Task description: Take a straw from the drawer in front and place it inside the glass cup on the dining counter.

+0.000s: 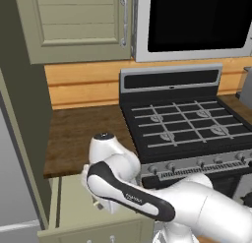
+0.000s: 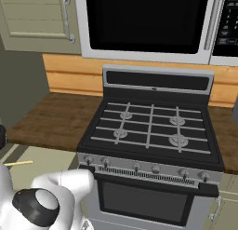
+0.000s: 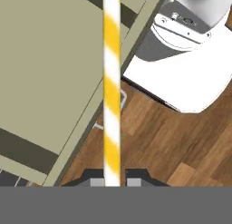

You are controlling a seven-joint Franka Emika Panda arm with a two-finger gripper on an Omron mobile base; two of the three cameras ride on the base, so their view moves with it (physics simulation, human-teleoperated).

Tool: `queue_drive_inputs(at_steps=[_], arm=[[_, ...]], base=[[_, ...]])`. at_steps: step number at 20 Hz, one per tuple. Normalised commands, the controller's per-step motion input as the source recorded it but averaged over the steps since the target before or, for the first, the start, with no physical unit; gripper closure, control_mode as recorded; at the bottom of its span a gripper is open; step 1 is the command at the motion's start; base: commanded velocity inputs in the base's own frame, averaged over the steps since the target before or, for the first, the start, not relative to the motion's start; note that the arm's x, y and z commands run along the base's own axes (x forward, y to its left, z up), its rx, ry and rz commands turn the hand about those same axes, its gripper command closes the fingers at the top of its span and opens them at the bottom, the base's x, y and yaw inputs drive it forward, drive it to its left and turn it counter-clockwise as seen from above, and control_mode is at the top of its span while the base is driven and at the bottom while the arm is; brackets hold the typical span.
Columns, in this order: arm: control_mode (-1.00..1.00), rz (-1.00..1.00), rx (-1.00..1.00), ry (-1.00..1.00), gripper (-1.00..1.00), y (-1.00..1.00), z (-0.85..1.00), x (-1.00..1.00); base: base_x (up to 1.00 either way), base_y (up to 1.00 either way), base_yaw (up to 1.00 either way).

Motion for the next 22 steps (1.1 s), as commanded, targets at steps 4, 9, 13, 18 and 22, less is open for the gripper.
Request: queue_drive_inputs(at_steps=[4, 9, 13, 18, 22], arm=[[-1.00, -0.11, -0.10, 0.00, 1.00, -0.04, 1.00, -0.14], [-1.00, -0.09, -0.02, 0.00, 1.00, -0.16, 1.00, -0.04], [-1.00, -0.06, 0.00, 0.01, 1.00, -0.45, 1.00, 0.00], [-1.00, -0.01, -0.01, 0.00, 1.00, -0.78, 0.69, 0.05], [-1.00, -0.03, 0.00, 0.00, 1.00, -0.85, 0.39, 0.01]], base=[[0.00, 0.00, 0.00], [0.00, 0.00, 0.00], [0.00, 0.00, 0.00], [0.00, 0.00, 0.00], [0.00, 0.00, 0.00]])
